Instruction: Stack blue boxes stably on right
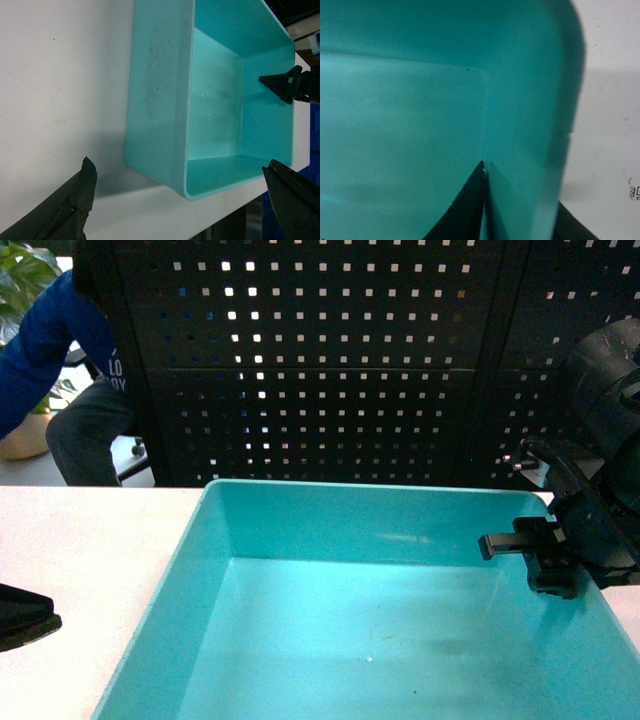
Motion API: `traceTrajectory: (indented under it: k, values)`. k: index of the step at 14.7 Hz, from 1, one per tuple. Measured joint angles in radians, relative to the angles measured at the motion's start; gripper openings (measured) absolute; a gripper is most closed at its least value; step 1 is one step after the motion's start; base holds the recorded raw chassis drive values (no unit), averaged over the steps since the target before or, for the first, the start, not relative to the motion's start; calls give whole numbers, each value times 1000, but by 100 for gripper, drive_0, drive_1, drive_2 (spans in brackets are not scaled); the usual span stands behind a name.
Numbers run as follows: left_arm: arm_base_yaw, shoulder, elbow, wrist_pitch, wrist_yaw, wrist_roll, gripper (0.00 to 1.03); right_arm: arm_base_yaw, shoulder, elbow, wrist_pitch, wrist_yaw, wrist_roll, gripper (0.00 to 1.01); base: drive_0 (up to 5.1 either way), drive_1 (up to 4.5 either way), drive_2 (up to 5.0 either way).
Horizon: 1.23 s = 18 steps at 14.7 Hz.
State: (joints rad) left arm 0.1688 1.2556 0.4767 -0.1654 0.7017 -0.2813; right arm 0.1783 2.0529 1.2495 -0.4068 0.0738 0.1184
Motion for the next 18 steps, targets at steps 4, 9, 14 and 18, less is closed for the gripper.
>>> traceTrajectory:
  k: [4,9,14,18]
  values:
    - [0,0,0,0,0,0,98,-1,0,11,-38,-14,68,2,0,0,0]
    - [0,0,0,0,0,0,98,19,3,2,34,-15,63,2,0,0,0]
    - [0,0,0,0,0,0,98,19,3,2,34,-16,63,2,0,0,0]
    - [-63,107,106,46,-113,-2,98,19,2,2,34,-16,63,2,0,0,0]
